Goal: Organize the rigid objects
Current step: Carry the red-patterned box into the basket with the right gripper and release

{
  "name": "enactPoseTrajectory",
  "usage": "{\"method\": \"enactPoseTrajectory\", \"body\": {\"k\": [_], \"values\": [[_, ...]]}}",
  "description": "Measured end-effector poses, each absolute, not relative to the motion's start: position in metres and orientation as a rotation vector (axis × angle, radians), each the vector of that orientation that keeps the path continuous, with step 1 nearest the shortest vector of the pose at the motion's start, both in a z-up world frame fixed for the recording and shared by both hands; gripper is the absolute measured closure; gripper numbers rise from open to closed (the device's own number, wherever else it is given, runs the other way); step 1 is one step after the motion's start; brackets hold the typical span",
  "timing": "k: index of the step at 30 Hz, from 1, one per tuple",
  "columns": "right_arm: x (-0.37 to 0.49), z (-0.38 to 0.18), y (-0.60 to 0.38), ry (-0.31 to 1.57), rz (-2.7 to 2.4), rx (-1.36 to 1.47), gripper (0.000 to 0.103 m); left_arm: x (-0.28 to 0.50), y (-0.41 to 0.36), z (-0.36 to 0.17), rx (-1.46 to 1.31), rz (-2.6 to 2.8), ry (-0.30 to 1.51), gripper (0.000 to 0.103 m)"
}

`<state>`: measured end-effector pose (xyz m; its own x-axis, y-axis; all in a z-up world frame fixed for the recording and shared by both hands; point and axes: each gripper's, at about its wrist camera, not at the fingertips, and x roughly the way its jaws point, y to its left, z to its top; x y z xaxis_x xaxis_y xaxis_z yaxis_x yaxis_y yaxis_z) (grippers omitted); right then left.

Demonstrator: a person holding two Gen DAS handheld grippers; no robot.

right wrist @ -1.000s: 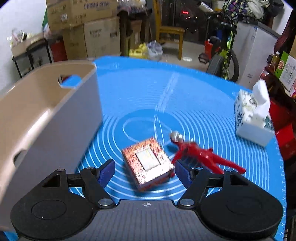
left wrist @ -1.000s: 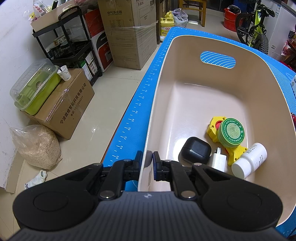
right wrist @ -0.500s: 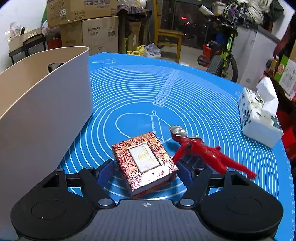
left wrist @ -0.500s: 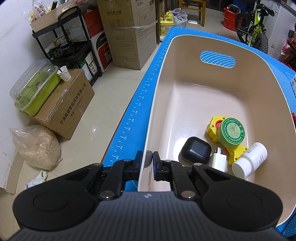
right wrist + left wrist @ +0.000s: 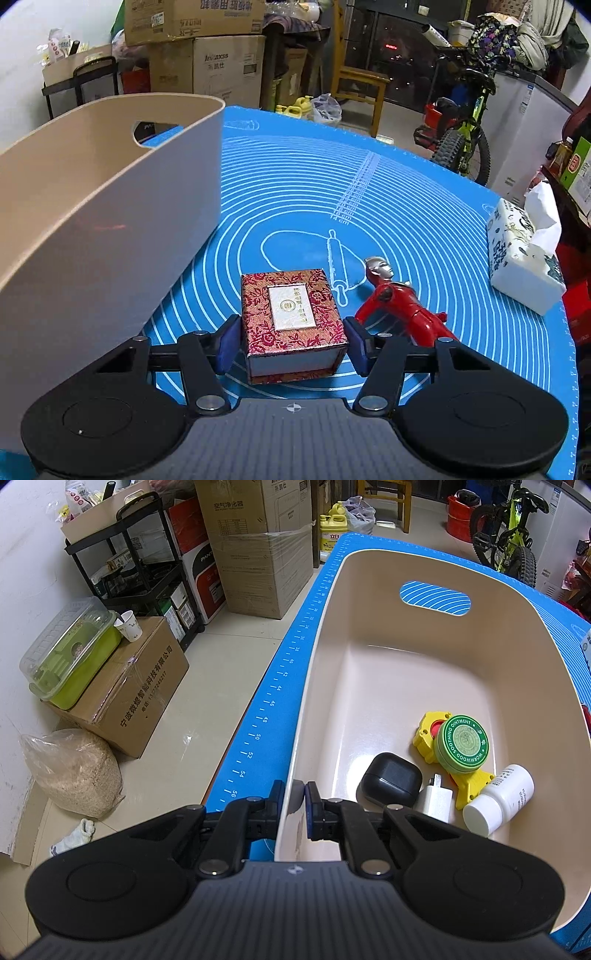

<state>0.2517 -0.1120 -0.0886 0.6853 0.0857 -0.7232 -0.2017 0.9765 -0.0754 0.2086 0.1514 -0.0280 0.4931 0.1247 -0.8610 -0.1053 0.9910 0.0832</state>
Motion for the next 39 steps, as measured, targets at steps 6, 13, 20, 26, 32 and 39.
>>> {"method": "enactPoseTrajectory", "body": {"k": [6,13,20,26,32,39], "values": [[0.248,-0.074,-0.12,0.78,0.121,-0.129,0.041,0.208,0.152,-0.028,0.019,0.139,1.046,0.09],[0.241,-0.046,-0.118,0.699,0.095,-0.076,0.041,0.208,0.152,-0.028,0.019,0.139,1.046,0.09],[0.224,-0.001,-0.093,0.552,0.151,-0.033,0.041,0.208,0.152,-0.028,0.019,0.14,1.046,0.09],[0.217,0.01,-0.062,0.524,0.268,-0.02,0.041,0.208,0.15,-0.028,0.021,0.142,1.046,0.09],[0.211,-0.004,-0.025,0.559,0.368,-0.103,0.041,0.208,0.15,-0.028,0.021,0.141,1.046,0.09],[0.202,-0.017,0.007,0.622,0.462,-0.174,0.041,0.208,0.15,-0.028,0.022,0.142,1.046,0.09]]}}
